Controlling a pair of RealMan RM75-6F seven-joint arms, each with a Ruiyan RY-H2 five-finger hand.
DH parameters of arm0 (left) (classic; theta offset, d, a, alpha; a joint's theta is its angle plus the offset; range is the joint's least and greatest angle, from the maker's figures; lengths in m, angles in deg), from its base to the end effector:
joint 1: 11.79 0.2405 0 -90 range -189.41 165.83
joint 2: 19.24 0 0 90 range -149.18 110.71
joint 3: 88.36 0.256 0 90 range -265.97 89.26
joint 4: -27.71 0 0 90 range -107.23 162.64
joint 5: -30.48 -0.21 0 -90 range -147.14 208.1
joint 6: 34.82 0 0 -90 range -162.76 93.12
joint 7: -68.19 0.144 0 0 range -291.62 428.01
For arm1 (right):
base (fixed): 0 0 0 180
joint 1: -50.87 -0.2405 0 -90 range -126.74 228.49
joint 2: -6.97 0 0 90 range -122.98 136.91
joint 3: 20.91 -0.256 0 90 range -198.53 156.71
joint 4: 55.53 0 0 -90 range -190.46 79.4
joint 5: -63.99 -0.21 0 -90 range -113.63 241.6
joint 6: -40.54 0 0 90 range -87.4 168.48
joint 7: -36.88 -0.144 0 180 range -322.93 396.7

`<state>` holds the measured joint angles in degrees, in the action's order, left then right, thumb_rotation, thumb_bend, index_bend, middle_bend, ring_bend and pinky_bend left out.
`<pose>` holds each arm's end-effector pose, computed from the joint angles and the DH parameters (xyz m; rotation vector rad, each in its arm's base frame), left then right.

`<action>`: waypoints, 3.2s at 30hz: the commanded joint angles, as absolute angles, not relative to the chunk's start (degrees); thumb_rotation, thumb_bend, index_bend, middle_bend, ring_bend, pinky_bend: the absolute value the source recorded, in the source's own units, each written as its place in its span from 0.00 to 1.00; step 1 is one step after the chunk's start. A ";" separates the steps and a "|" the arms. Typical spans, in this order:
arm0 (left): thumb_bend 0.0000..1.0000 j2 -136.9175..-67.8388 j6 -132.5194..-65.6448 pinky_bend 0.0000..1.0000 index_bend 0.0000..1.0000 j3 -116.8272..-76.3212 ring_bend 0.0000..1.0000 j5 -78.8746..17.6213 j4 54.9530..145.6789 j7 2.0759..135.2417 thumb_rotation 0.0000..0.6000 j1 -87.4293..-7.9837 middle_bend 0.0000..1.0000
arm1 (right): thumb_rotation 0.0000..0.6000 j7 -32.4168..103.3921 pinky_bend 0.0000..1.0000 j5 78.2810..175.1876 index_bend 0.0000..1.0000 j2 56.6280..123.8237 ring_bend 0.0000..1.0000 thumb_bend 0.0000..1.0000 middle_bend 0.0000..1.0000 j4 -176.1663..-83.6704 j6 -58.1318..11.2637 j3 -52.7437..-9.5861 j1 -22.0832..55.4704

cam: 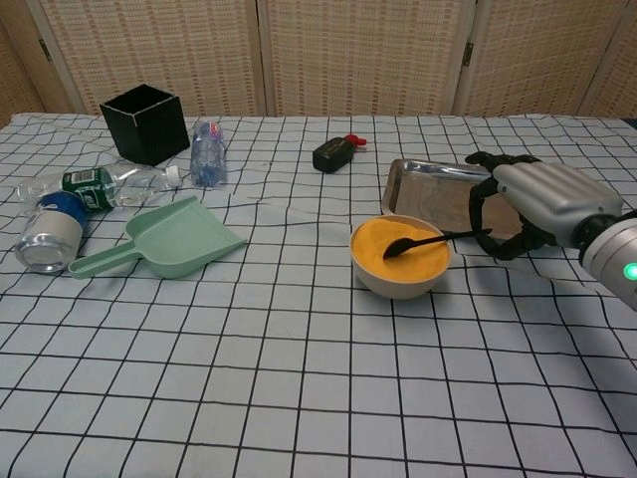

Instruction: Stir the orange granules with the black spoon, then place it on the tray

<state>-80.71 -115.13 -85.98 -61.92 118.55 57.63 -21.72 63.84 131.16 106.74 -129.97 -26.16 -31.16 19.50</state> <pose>-0.3035 0.1871 0.1476 -1.5821 -1.0274 -0.9725 -0.2007 -0.3136 -0.0382 1.6411 -0.8707 0.8410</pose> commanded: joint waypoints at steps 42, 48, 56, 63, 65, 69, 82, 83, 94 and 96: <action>0.39 -81.62 -114.92 0.17 0.00 -85.66 0.00 -62.90 119.25 60.29 1.00 -22.03 0.00 | 1.00 84.37 0.00 109.59 0.87 83.23 0.00 0.86 0.11 -154.82 -14.62 -32.75 5.63; 0.39 -81.50 -115.04 0.17 0.00 -85.57 0.00 -63.08 119.15 59.91 1.00 -22.02 0.00 | 1.00 87.08 0.00 110.27 0.91 84.95 0.00 0.88 0.12 -153.49 -16.04 -31.54 3.87; 0.39 -80.87 -116.42 0.17 0.00 -85.31 0.00 -63.67 119.13 58.92 1.00 -21.40 0.00 | 1.00 90.15 0.00 112.08 0.95 89.61 0.00 0.90 0.14 -147.50 -18.68 -29.34 1.73; 0.39 -80.88 -116.45 0.17 0.00 -85.29 0.00 -63.83 119.14 58.81 1.00 -21.44 0.00 | 1.00 88.26 0.00 111.66 0.96 91.70 0.00 0.90 0.14 -144.52 -18.32 -28.90 1.34; 0.39 -80.88 -116.43 0.17 0.00 -85.39 0.00 -63.69 119.06 58.63 1.00 -21.48 0.00 | 1.00 88.12 0.00 112.02 0.98 92.08 0.00 0.91 0.14 -143.94 -18.27 -28.51 1.21; 0.39 -80.86 -116.32 0.17 0.00 -85.53 0.00 -63.41 118.89 58.42 1.00 -21.54 0.00 | 1.00 88.61 0.00 112.07 1.00 91.96 0.00 0.92 0.15 -144.12 -18.30 -27.85 1.00; 0.39 -80.95 -116.97 0.17 0.00 -85.49 0.00 -63.81 119.10 59.07 1.00 -21.29 0.00 | 1.00 90.87 0.00 109.55 1.00 88.16 0.00 0.93 0.15 -150.80 -18.28 -25.44 0.79; 0.39 -80.94 -117.06 0.17 0.00 -85.50 0.00 -63.84 119.11 59.09 1.00 -21.26 0.00 | 1.00 90.37 0.00 108.72 1.00 87.65 0.00 0.93 0.15 -151.76 -18.01 -25.57 0.83; 0.39 -80.87 -117.18 0.17 0.00 -85.43 0.00 -63.88 119.27 59.20 1.00 -21.13 0.00 | 1.00 85.02 0.00 108.82 1.00 85.51 0.00 0.92 0.15 -153.79 -19.74 -26.82 1.74; 0.39 -80.88 -117.06 0.17 0.00 -85.48 0.00 -63.80 119.30 59.24 1.00 -21.19 0.00 | 1.00 84.23 0.00 109.30 1.00 85.82 0.00 0.92 0.15 -152.98 -19.94 -26.82 1.89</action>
<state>-80.88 -117.06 -85.47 -63.81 119.29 59.24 -21.19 84.57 108.99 85.69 -153.36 -19.73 -26.75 1.74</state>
